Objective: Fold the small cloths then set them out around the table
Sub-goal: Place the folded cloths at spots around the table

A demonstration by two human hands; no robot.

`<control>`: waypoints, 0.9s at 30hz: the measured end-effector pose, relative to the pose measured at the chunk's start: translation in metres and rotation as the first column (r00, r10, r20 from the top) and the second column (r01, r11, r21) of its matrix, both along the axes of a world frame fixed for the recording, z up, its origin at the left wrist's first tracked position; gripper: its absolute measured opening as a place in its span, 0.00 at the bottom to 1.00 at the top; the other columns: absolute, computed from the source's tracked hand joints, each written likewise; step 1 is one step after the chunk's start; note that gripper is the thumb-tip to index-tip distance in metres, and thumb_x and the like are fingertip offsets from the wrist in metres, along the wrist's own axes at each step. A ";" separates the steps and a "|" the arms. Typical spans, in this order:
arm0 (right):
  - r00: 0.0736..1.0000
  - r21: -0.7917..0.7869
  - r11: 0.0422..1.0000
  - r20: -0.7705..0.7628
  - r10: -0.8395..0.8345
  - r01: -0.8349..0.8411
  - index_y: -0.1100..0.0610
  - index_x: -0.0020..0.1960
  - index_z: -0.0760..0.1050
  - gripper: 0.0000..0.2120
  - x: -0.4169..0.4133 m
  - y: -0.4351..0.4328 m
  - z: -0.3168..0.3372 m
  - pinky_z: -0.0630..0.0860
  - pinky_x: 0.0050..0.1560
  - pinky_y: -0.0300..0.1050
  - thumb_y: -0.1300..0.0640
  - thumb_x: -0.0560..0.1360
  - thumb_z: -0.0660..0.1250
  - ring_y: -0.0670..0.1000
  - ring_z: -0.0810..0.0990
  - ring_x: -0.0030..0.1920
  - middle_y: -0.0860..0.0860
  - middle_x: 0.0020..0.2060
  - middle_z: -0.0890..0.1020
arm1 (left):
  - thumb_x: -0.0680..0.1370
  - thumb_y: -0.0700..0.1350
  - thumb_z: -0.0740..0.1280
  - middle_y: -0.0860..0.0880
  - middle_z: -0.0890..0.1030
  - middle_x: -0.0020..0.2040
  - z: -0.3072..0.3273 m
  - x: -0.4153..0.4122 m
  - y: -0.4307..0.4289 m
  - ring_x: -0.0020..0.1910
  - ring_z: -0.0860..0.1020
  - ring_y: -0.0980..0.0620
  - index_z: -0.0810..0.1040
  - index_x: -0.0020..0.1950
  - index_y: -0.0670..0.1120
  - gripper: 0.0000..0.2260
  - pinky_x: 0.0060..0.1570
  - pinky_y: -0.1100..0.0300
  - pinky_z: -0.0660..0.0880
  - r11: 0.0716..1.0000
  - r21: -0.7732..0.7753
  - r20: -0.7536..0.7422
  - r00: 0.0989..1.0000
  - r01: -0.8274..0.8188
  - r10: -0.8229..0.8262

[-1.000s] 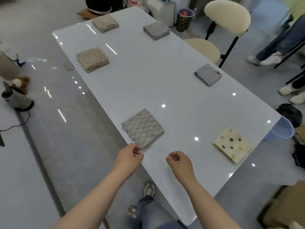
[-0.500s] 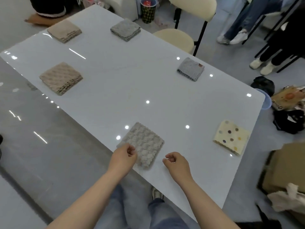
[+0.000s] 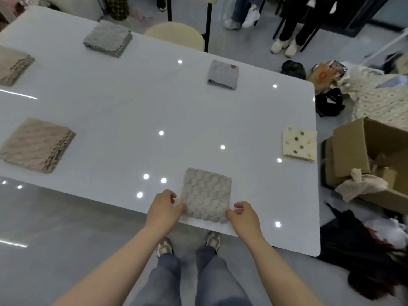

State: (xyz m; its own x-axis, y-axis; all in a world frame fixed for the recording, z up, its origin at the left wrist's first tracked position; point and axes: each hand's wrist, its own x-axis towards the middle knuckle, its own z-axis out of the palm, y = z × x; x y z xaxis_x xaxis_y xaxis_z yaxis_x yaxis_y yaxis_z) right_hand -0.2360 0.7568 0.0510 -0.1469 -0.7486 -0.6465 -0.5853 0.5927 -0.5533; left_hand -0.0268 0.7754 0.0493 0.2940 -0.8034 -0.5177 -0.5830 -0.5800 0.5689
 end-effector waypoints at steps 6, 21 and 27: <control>0.999 0.021 0.998 0.002 -0.053 0.053 0.59 0.67 0.67 0.21 0.006 0.005 -0.011 0.67 0.50 0.39 0.52 0.77 0.66 0.49 0.74 0.50 0.54 0.56 0.77 | 0.77 0.50 0.64 0.49 0.76 0.49 -0.009 -0.003 -0.007 0.46 0.76 0.51 0.71 0.61 0.42 0.17 0.39 0.61 0.68 0.998 0.061 -0.062 0.998 -0.001 0.005; 0.988 0.008 0.989 0.059 -0.146 0.145 0.57 0.55 0.73 0.10 0.016 -0.004 -0.028 0.75 0.47 0.42 0.58 0.75 0.68 0.54 0.80 0.48 0.51 0.44 0.79 | 0.76 0.44 0.66 0.45 0.80 0.44 -0.026 -0.008 -0.018 0.43 0.80 0.45 0.75 0.50 0.42 0.07 0.44 0.54 0.76 0.994 0.029 -0.137 0.985 -0.106 0.109; 0.992 -0.028 0.993 0.060 -0.115 0.117 0.54 0.51 0.71 0.06 0.016 -0.012 -0.026 0.67 0.35 0.32 0.59 0.76 0.67 0.47 0.75 0.40 0.49 0.39 0.76 | 0.76 0.44 0.66 0.45 0.80 0.43 -0.025 -0.010 -0.025 0.42 0.80 0.45 0.75 0.48 0.43 0.05 0.45 0.52 0.77 0.994 0.018 -0.144 0.984 -0.104 0.105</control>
